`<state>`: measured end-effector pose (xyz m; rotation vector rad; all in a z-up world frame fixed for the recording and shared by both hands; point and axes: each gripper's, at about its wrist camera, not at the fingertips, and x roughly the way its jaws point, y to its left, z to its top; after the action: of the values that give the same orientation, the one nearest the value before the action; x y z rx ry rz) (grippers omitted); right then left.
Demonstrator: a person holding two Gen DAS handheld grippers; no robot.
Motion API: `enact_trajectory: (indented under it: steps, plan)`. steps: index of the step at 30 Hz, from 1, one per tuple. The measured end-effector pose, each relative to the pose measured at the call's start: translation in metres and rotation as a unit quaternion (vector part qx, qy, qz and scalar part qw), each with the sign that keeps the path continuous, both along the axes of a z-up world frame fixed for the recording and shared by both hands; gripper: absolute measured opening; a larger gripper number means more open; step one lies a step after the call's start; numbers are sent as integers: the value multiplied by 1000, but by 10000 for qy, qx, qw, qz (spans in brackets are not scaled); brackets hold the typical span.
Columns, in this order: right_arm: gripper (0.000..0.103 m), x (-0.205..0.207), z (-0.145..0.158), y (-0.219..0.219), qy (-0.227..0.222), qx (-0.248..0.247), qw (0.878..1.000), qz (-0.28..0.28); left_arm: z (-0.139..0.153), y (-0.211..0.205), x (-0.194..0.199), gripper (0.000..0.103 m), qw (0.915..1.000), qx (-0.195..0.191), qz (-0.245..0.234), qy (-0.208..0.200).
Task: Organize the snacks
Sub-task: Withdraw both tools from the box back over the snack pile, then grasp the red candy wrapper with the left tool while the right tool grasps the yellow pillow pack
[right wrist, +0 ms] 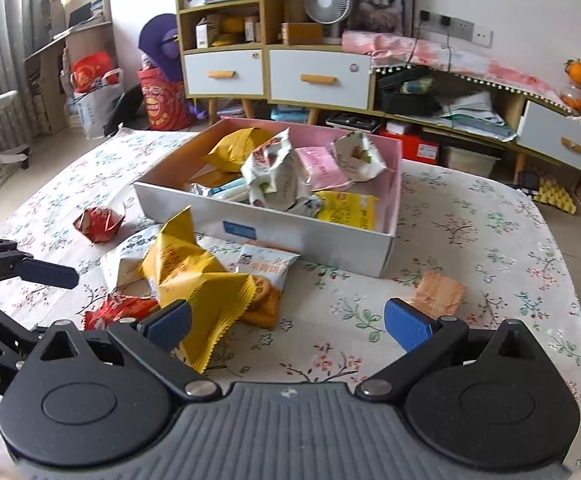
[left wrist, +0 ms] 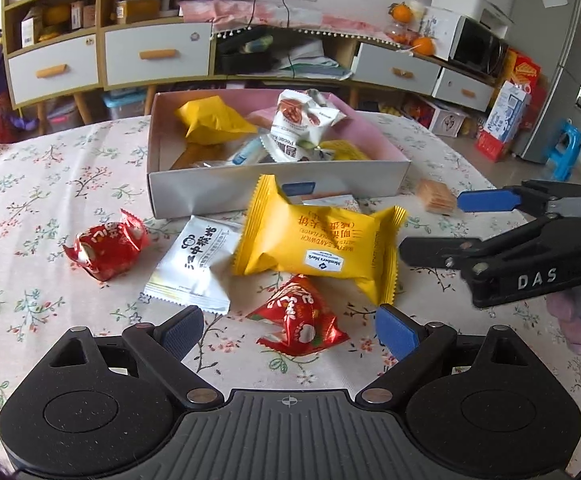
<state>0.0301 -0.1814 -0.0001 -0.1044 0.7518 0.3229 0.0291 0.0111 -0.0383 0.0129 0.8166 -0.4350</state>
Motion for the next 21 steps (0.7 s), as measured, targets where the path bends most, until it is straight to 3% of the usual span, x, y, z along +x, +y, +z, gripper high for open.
enact_trajectory:
  steps: [5, 8, 10, 16, 21]
  plan:
    - [103, 1, -2, 6, 62, -1, 9999, 92, -4, -3, 5, 90, 9998, -85, -43, 152]
    - [102, 4, -3, 8, 100, 45, 9999, 97, -5, -5, 8, 82, 9997, -108, -51, 216]
    - [102, 6, -4, 10, 151, 117, 9998, 85, -6, -6, 10, 70, 9996, -124, -48, 249]
    - [102, 11, -6, 18, 244, 224, 9994, 112, -10, -9, 13, 47, 9994, -94, -23, 318]
    - [101, 14, -7, 27, 283, 260, 9991, 187, -10, -6, 16, 45, 9992, -132, 60, 369]
